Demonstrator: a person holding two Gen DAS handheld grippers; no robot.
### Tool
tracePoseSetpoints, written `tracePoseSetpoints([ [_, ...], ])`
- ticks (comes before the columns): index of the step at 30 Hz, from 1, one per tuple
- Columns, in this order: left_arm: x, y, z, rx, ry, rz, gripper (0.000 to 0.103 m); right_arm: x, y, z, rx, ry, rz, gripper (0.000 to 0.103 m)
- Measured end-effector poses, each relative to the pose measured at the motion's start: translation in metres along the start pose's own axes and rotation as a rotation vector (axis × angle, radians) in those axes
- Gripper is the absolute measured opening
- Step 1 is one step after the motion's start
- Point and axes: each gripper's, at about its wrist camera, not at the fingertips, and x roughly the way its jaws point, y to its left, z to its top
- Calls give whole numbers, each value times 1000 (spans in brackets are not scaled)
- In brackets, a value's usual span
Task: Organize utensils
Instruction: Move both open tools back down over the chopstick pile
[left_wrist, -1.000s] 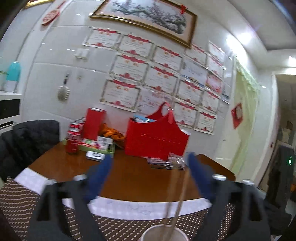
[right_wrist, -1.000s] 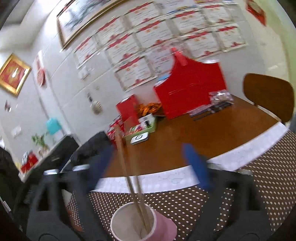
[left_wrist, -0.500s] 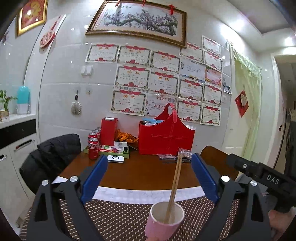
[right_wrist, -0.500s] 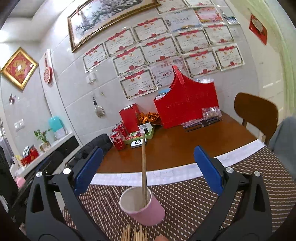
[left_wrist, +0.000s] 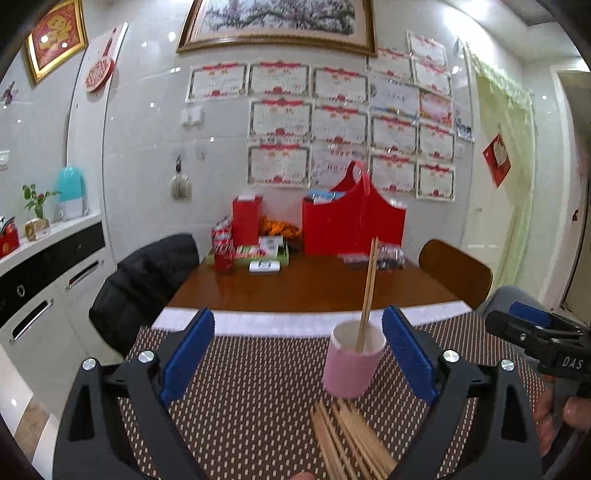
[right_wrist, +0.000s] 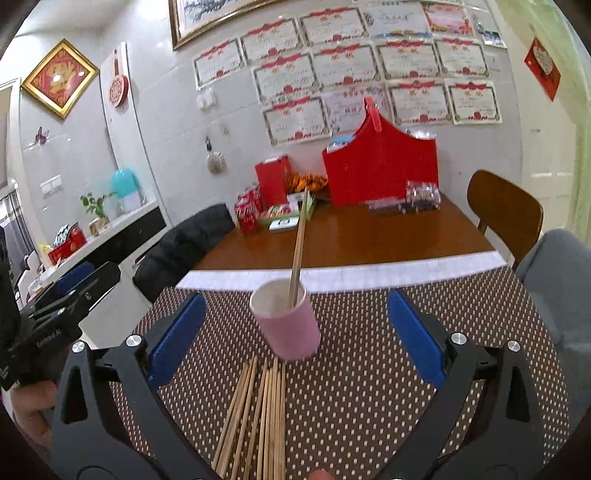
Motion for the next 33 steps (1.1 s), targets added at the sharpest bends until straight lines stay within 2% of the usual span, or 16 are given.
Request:
tracePoseSetpoints([
  [5, -3, 2, -15, 10, 84, 29, 91, 0, 4, -16, -10, 69, -6, 97],
  [7, -3, 1, -23, 25, 114, 44, 91, 4, 6, -27, -31, 125, -3, 97],
  [12, 9, -1, -61, 62, 258, 25, 91, 19, 7, -61, -66, 255, -1, 97],
  [16, 18, 2, -88, 47, 348, 24, 91, 29, 4, -78, -66, 324, -3, 97],
  [21, 37, 0, -121, 64, 462, 45, 91, 32, 1, -84, -67, 349, -3, 97],
  [33, 68, -10, -165, 103, 599, 57, 91, 41, -3, -97, -74, 399, -6, 97],
])
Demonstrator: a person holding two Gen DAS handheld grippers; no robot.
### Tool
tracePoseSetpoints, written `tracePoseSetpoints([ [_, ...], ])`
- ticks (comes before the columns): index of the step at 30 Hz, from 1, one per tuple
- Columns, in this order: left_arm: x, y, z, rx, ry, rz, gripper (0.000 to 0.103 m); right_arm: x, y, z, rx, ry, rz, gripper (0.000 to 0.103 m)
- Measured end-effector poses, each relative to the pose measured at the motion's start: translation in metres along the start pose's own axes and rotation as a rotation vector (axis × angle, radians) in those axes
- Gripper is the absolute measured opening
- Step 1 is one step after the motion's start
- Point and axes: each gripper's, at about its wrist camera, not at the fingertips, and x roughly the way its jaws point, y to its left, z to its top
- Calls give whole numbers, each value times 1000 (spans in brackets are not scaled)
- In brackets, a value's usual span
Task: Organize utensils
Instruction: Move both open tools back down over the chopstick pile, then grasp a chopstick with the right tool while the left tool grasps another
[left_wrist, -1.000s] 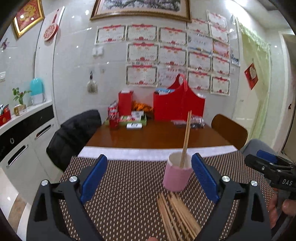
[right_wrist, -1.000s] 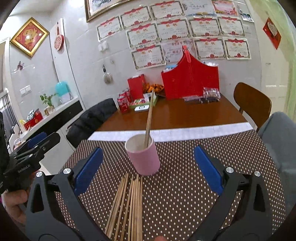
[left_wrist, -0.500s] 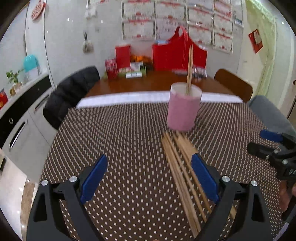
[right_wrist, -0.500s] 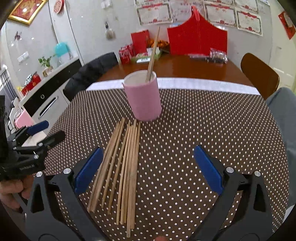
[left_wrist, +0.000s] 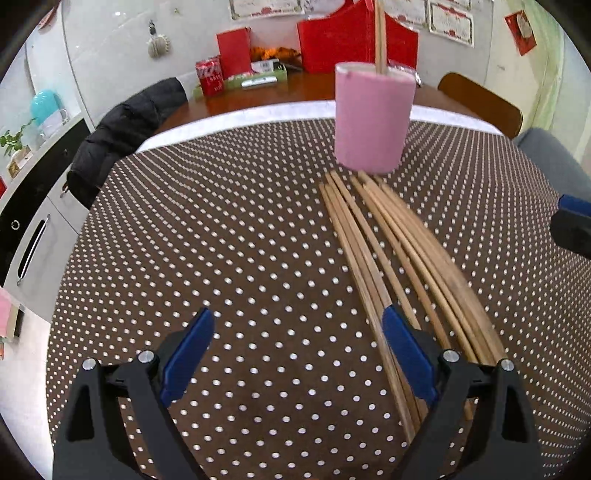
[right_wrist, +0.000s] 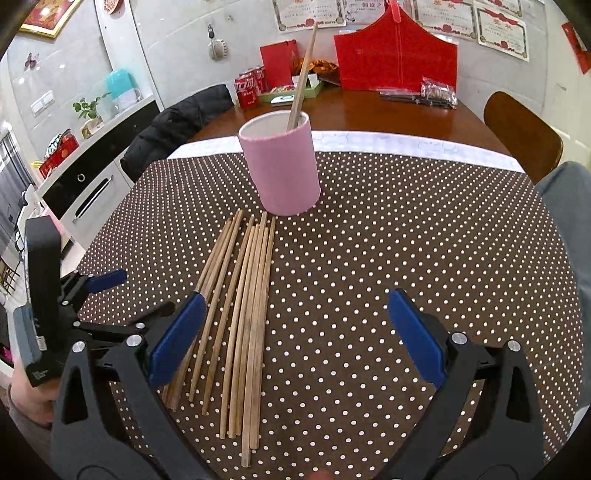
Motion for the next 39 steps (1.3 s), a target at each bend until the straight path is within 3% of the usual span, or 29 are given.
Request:
tracePoseSetpoints([
  [8, 16, 0, -3, -15, 19, -7, 91, 9, 3, -4, -17, 30, -7, 97],
  [12, 22, -1, -6, 10, 27, 77, 91, 21, 6, -8, -50, 71, -50, 97],
  [17, 13, 13, -3, -85, -1, -5, 91, 39, 5, -16, -65, 115, -86, 97],
  [20, 7, 14, -1, -88, -17, -47, 91, 42, 2, -19, -62, 119, -87, 97],
  [23, 17, 3, -1, -32, 15, -21, 91, 45, 2, -20, -71, 124, -96, 97],
  [35, 30, -2, -9, -52, 19, -14, 92, 76, 14, -29, -166, 193, -151, 97],
  [39, 27, 3, -12, -52, 16, -17, 92, 75, 10, -27, -145, 170, -171, 96],
])
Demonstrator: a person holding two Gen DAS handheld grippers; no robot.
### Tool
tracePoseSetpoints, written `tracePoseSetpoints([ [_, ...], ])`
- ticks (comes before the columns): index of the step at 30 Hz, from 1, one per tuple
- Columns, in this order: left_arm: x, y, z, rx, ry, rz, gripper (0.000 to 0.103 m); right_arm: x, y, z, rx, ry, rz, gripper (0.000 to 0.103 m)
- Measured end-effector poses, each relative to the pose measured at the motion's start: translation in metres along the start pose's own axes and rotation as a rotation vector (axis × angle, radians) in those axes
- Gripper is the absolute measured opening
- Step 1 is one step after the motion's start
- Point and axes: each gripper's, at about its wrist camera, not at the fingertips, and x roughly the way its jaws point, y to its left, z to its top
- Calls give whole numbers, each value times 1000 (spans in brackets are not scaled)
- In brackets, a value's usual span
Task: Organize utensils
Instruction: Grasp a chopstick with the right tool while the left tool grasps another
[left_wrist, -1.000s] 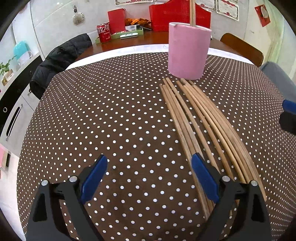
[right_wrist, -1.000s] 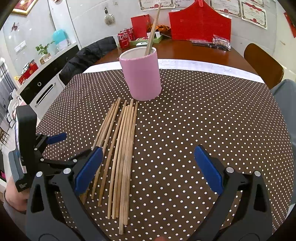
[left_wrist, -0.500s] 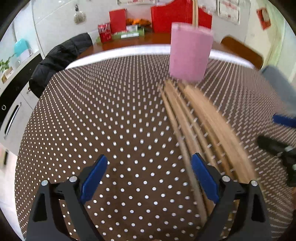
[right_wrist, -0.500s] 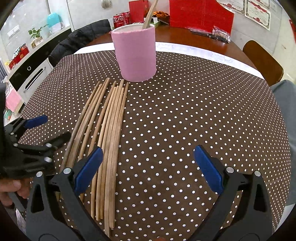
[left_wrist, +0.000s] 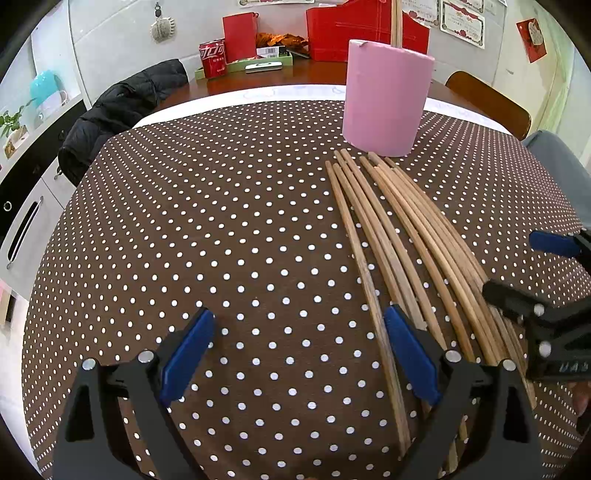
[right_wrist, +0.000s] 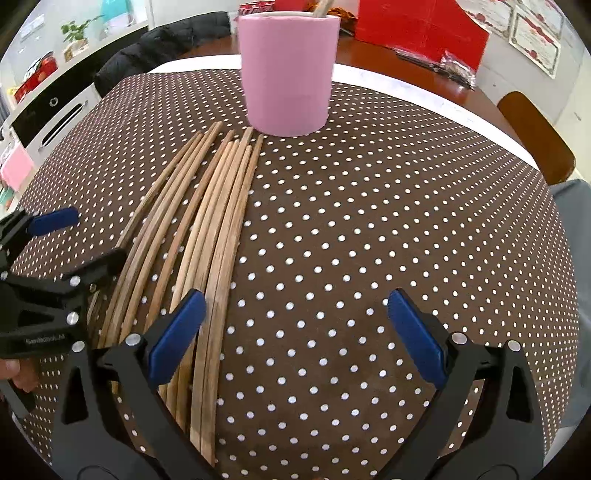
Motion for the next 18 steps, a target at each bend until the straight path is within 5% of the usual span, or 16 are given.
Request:
tracePoseSetpoints([
  [7, -3, 2, 1, 16, -3, 20, 92, 6, 2, 5, -31, 38, 12, 86],
  [10, 0, 0, 8, 28, 1, 38, 92, 8, 3, 13, -26, 37, 29, 73],
  [14, 6, -1, 22, 52, 12, 61, 92, 13, 7, 32, -19, 45, 47, 39],
  [18, 15, 1, 37, 53, 39, 38, 92, 24, 12, 49, -35, 69, 49, 37],
])
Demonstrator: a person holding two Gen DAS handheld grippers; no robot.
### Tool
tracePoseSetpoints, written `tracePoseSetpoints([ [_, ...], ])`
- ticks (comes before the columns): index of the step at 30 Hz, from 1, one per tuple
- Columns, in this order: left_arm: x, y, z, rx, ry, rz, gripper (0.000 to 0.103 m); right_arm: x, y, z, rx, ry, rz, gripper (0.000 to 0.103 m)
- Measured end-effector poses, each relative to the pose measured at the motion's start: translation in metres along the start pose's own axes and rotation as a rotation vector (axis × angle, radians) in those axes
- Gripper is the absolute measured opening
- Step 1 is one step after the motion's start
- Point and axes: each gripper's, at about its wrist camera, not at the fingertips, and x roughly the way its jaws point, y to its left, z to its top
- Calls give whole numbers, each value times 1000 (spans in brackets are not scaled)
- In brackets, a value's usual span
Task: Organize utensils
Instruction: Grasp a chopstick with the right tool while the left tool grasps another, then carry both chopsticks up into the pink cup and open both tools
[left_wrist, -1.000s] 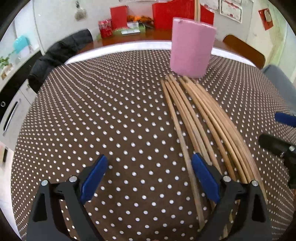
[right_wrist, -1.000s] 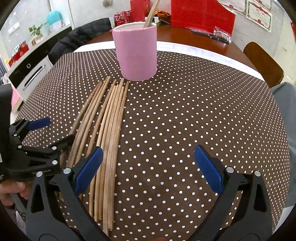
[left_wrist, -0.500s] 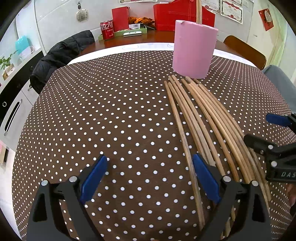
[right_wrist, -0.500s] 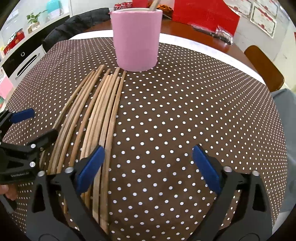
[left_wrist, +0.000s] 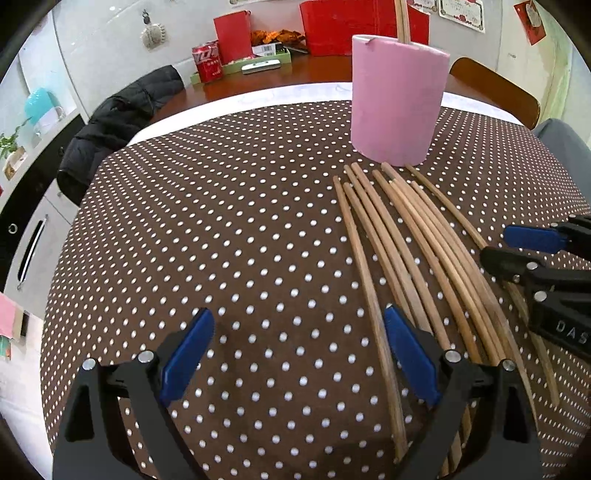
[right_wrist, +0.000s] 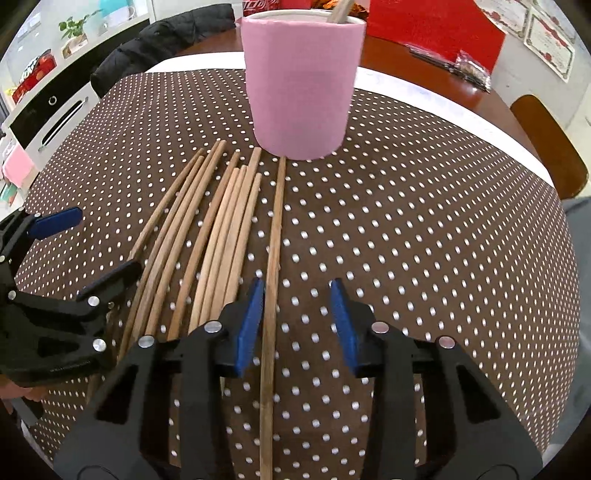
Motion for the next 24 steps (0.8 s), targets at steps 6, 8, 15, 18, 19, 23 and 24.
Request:
tracePoseSetpoints([
  [6, 1, 4, 12, 14, -1, -113, 40, 1, 14, 1, -29, 0, 32, 7],
  [8, -2, 7, 13, 13, 9, -160, 5, -1, 13, -4, -3, -17, 50, 6],
  [15, -18, 25, -1, -78, -67, -205, 5, -28, -14, -29, 116, -145, 156, 6],
  [18, -34, 27, -1, -108, -128, -217, 5, -44, -23, -36, 144, -224, 193, 6],
  [19, -40, 28, 1, -118, -152, -220, 5, -50, -25, -38, 151, -252, 204, 6],
  [23, -67, 28, 9, -154, -260, -255, 5, -76, -31, -41, 178, -376, 238, 6],
  [24, -72, 26, 10, -159, -287, -262, 5, -84, -33, -40, 190, -415, 253, 6],
])
